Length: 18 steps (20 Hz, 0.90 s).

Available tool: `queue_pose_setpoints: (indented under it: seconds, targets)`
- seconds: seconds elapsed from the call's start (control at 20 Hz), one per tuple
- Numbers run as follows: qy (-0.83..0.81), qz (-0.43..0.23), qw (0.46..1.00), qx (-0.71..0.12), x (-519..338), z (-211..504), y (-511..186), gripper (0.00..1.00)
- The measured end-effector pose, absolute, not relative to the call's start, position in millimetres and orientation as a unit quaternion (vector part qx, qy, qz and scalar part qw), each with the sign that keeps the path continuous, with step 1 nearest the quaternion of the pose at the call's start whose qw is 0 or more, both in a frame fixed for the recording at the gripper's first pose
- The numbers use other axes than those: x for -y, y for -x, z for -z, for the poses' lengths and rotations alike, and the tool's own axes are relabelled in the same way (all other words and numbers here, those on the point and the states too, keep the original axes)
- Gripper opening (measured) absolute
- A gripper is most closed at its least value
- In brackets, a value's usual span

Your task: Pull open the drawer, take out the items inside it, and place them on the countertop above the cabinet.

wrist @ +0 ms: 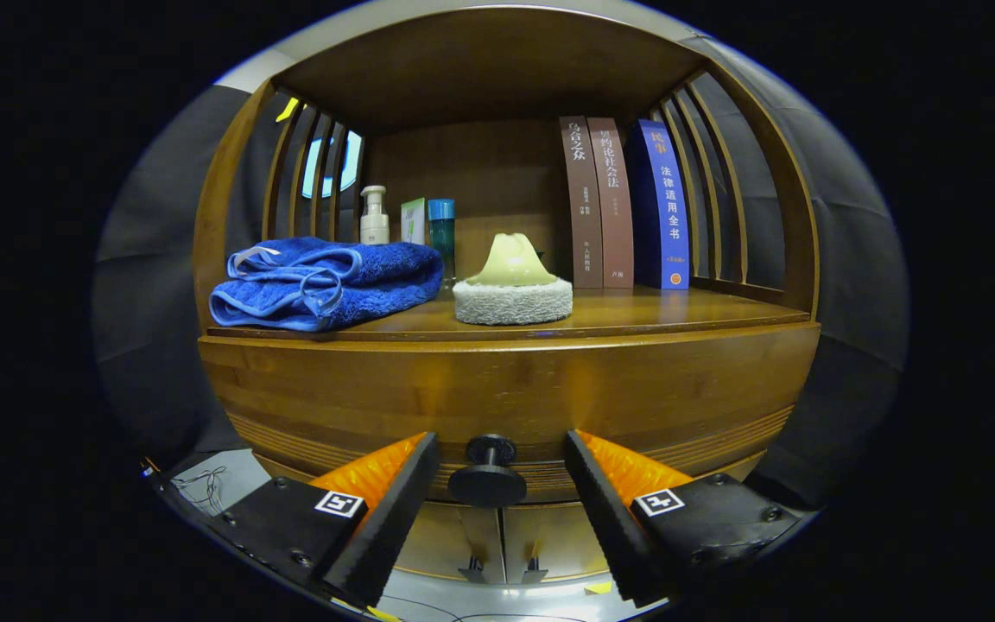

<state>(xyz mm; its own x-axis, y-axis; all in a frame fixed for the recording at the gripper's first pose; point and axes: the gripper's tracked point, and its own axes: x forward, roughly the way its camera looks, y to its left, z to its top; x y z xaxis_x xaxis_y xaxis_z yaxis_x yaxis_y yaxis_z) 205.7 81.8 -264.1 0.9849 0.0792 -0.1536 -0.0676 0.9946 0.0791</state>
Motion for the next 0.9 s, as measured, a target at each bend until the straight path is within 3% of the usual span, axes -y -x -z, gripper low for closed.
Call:
queue_pose_setpoints:
  seconds: [0.35,0.9]
  targets:
    - [-0.017,-0.045,0.996,-0.078,-86,242,-184,0.99]
    - [-0.044,-0.032,0.997,-0.062,-55,174,-89,0.99]
